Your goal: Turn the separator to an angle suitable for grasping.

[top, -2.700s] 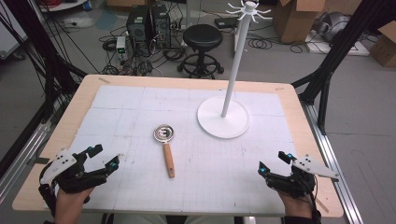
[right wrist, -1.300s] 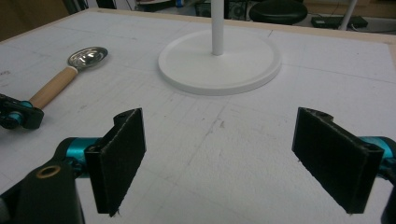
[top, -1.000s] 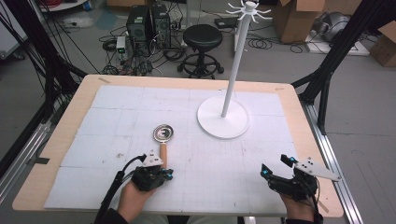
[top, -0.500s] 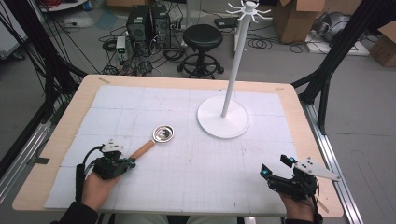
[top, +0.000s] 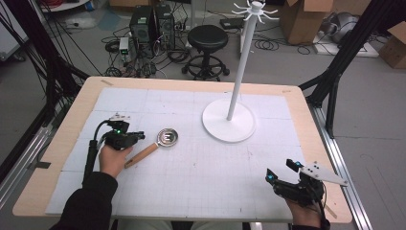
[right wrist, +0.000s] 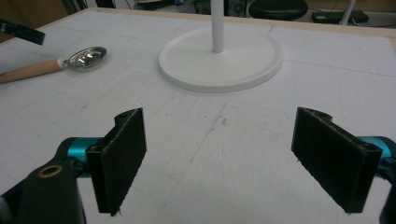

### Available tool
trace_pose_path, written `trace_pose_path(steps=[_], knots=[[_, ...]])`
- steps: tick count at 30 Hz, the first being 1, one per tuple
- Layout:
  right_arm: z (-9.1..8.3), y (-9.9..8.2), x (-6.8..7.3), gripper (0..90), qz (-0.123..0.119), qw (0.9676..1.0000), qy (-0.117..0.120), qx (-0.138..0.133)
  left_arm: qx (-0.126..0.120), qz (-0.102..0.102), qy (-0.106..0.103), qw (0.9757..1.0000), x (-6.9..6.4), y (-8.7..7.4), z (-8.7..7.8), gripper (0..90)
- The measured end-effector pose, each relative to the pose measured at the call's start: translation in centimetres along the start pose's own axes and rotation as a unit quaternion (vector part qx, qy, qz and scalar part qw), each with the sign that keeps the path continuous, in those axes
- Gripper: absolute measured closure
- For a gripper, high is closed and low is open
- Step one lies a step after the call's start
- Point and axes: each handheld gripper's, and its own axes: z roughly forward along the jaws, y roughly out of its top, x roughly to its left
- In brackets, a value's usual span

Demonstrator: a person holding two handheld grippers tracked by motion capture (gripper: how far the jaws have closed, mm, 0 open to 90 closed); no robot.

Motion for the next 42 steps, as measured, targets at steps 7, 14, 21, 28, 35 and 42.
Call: trace_pose_path(steps=[7, 14, 21, 28, 35, 42], knots=[[-0.2, 0.0, -0.2, 17.1, 0.004, 1.0000, -0.001, -0.003, 0.062, 0.026, -0.020, 0.9975, -1.0, 0.3, 3.6, 89.6], [-0.3, 0.0, -0.1, 17.1, 0.002, 1.0000, -0.001, -0.005, 0.070, 0.064, -0.063, 0.9935, -3.2, -0.3, 4.5, 89.5], [-0.3, 0.1, 0.0, 17.2, 0.000, 1.0000, -0.003, -0.006, 0.085, 0.102, -0.107, 0.9853, -5.7, -0.4, 5.1, 89.4], [-0.2, 0.0, -0.1, 17.2, 0.002, 1.0000, -0.004, -0.004, 0.101, 0.164, -0.161, 0.9678, -9.1, -0.5, 5.3, 88.5], [-0.3, 0.1, 0.1, 17.4, 0.002, 1.0000, -0.005, -0.005, 0.111, 0.197, -0.185, 0.9564, -11.6, -0.9, 5.6, 89.4], [-0.3, 0.1, 0.0, 17.5, 0.002, 1.0000, -0.004, -0.005, 0.117, 0.225, -0.213, 0.9436, -13.9, -1.4, 5.5, 89.4]])
